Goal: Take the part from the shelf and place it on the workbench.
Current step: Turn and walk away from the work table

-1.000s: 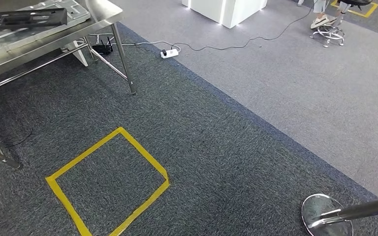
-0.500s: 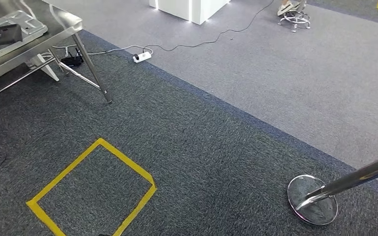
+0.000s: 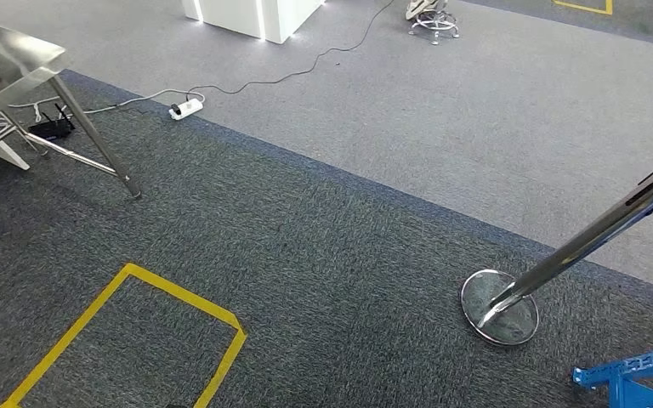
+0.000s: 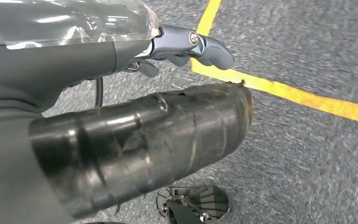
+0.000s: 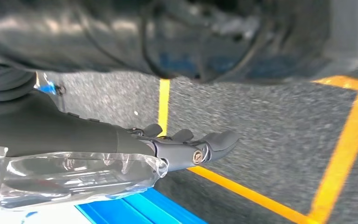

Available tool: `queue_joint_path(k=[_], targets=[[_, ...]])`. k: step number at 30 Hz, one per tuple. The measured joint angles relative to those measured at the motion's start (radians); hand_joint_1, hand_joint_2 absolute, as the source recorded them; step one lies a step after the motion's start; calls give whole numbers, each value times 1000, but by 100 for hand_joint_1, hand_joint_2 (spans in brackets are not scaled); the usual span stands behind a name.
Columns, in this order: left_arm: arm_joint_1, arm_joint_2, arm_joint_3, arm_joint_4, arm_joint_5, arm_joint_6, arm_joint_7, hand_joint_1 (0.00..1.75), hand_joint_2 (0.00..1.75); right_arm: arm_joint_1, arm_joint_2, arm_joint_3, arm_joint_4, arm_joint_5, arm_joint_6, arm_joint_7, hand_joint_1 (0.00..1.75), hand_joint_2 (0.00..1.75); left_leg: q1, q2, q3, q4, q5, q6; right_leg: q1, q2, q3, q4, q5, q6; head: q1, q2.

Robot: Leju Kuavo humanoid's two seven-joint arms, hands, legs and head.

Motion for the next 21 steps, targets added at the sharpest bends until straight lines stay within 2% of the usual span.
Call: queue_joint_path(k=[1, 3, 4, 5, 7, 9, 11, 12, 13, 14, 15, 16, 18, 20, 21], targets=[[-1, 0, 0, 0, 0, 0, 0, 0, 0, 1, 0, 0, 0, 0, 0, 0, 0, 0, 0, 11, 3, 1, -3, -3, -2, -12, 37, -67, 36, 1, 0, 0], [-2, 0, 0, 0, 0, -1, 0, 0, 0, -1, 0, -1, 0, 0, 0, 0, 0, 0, -2, 30, 8, 5, -12, -14, 1, -46, 108, -199, 83, -4, 0, 0], [-2, 0, 0, 0, 0, -1, 0, 0, 0, -2, 0, -1, 0, 0, 0, 0, 0, 0, -4, 37, 9, 7, -16, -20, 4, -55, 124, -232, 90, -9, 0, 0], [-3, 0, 0, 0, 0, -1, 0, 0, 0, -2, 0, -1, 0, 0, 0, 0, 0, 0, -6, 44, 12, 7, -19, -26, 8, -56, 127, -240, 88, -14, 0, 0], [-5, 0, 0, 0, -1, -1, 0, 0, 0, -1, 0, -1, 0, 0, 0, 0, 0, 0, -4, 53, 17, 7, -23, -37, 8, -37, 125, -243, 90, -25, 0, 0], [-6, 0, 0, 0, -2, -1, 1, 0, 0, 0, 0, -2, 0, 1, 1, 0, 0, 0, 0, 21, 7, 38, -50, -47, 4, -19, 127, -252, 95, -37, -1, 0], [-4, 0, 0, 0, -2, 0, 3, 0, 0, -3, 0, -2, 0, 4, 1, 1, 0, 0, 4, -25, -41, 142, -110, -52, 4, -2, 128, -255, 98, -46, -1, 0], [-2, 0, 0, 0, -2, 0, 3, 0, 0, -4, 0, -2, 0, 6, 2, 2, 0, 0, 4, -36, -73, 210, -139, -53, 6, 9, 127, -255, 98, -49, -1, 0], [0, 0, 0, 0, -2, 0, 3, 0, 0, -4, 0, -2, 0, 9, 2, 3, 0, 0, 4, -40, -101, 263, -154, -53, 7, 21, 127, -254, 98, -50, -1, 0], [1, 0, 0, 0, -1, 0, 3, 0, 0, -4, 0, -2, 0, 10, 3, 4, 0, 0, 4, -42, -115, 285, -149, -53, 8, 35, 127, -252, 98, -50, -1, 0], [1, 0, 0, 0, -1, 0, 3, 0, 0, -3, 0, -2, 0, 11, 4, 5, 0, 0, 4, -44, -112, 270, -125, -52, 9, 49, 127, -249, 97, -50, -1, 0], [1, 0, 0, 0, -2, 0, 3, 0, 0, -3, 0, -2, 0, 12, 5, 6, 0, 0, 5, -51, -93, 220, -86, -51, 8, 62, 127, -245, 96, -49, -1, 0], [2, 0, 0, 0, -2, 0, 3, 0, 0, -5, 0, -2, 0, 14, 9, 7, 0, 0, 9, -101, -45, 98, -25, -46, 7, 88, 122, -235, 93, -43, -1, 0], [1, 1, 0, 0, -2, 0, 2, 0, 0, -6, 0, -2, 0, 15, 13, 8, 0, 0, 9, -144, -25, 42, -11, -41, 5, 111, 112, -230, 95, -31, -1, 0], [0, 1, 0, 0, -2, 0, 1, 0, 0, -5, 0, -2, 0, 16, 14, 9, 0, 0, 7, -143, -24, 39, -12, -38, 3, 123, 107, -230, 98, -24, -1, 0]])
